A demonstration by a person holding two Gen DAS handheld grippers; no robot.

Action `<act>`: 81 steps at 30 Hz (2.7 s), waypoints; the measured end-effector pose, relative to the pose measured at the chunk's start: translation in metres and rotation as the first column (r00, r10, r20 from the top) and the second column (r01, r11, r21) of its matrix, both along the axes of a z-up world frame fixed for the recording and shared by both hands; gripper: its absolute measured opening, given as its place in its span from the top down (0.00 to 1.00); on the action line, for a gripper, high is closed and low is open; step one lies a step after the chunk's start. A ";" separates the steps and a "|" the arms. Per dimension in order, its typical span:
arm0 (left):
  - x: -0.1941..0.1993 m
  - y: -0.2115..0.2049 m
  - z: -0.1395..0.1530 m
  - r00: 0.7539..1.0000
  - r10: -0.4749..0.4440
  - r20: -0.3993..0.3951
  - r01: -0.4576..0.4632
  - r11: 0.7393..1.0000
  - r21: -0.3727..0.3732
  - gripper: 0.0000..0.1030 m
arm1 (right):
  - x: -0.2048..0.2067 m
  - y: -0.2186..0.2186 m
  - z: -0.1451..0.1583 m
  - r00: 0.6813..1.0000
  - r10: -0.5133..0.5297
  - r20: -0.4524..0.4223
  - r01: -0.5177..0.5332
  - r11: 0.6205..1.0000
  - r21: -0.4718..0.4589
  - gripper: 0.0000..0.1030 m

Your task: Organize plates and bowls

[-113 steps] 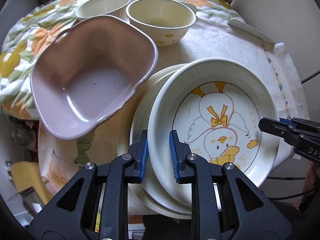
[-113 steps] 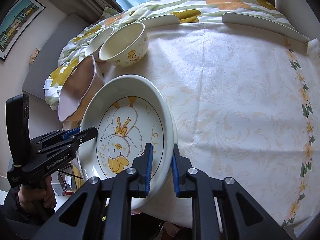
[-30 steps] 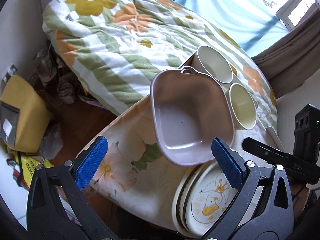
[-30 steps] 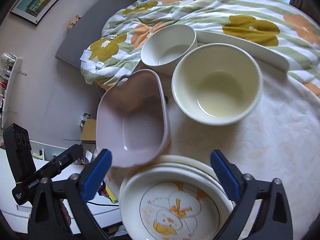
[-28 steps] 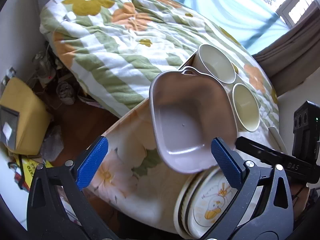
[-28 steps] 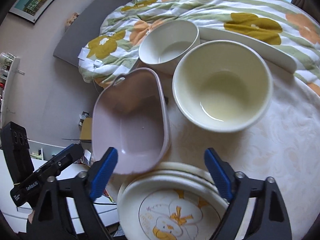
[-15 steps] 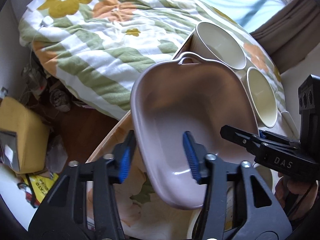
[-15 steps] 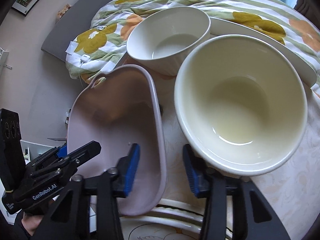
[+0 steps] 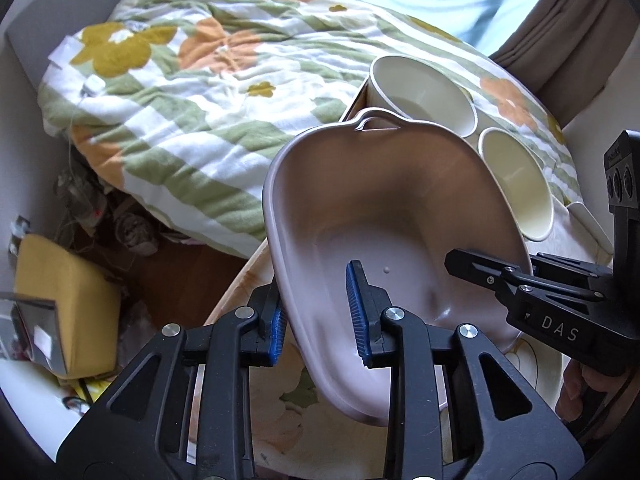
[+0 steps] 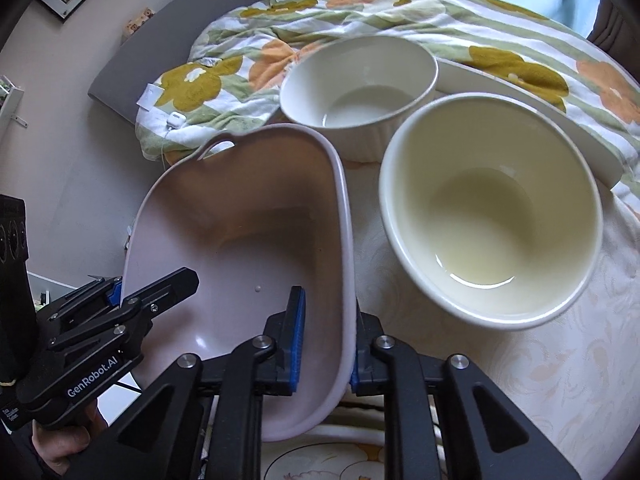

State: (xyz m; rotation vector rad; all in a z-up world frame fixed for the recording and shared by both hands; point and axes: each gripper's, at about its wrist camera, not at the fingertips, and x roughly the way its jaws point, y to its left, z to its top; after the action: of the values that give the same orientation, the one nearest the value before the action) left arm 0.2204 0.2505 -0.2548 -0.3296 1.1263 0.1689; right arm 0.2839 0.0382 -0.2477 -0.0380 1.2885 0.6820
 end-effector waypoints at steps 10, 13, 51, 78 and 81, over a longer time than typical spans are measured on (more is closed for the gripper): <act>-0.030 -0.063 0.088 0.990 -0.085 0.115 0.075 0.993 0.087 0.76 | -0.047 -0.066 0.074 0.990 -0.052 0.131 0.041 0.995 0.087 0.84; -0.039 -0.100 0.108 0.980 -0.137 0.144 0.125 0.988 0.089 0.76 | -0.065 -0.103 0.096 0.981 -0.105 0.161 0.090 0.991 0.100 0.84; -0.046 -0.448 -0.006 0.775 -0.631 -0.024 0.631 0.775 -0.013 0.75 | -0.171 -0.399 0.011 0.793 -0.605 0.075 0.607 0.794 -0.016 0.84; -0.071 -0.367 0.090 0.836 -0.538 0.103 0.537 0.842 0.037 0.24 | -0.171 -0.385 0.124 0.788 -0.569 0.235 0.555 0.822 0.131 0.59; -0.079 -0.325 0.133 0.872 -0.451 0.192 0.445 0.892 0.073 0.10 | -0.161 -0.358 0.156 0.823 -0.489 0.287 0.453 0.872 0.187 0.25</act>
State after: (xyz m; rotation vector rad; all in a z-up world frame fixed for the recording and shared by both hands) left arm 0.1416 -0.0743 -0.1221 -0.0507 0.9666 -0.2585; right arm 0.1232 -0.3203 -0.0913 0.2466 0.8842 0.2959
